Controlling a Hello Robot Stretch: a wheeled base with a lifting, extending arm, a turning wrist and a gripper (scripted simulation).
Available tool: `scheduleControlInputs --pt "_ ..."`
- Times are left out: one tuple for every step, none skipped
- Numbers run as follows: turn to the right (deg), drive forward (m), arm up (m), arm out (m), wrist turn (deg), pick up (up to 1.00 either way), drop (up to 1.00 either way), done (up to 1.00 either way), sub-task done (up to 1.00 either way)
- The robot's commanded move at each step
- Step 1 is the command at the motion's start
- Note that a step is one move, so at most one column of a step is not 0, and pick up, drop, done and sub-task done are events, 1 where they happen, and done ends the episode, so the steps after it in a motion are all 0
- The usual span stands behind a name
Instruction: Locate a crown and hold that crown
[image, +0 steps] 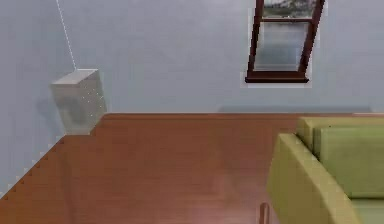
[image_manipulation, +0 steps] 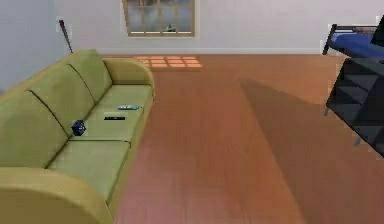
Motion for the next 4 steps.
scheduleControlInputs --pt "-45.0 0.0 0.0 0.0 0.0 0.0 0.0 0.0 0.0" --pt "-45.0 0.0 0.0 0.0 0.0 0.0 0.0 0.0 0.0" --pt "-42.0 0.0 0.0 0.0 0.0 0.0 0.0 0.0 0.0" --pt "0.0 0.2 0.0 0.0 0.0 0.0 0.0 0.0 0.0"
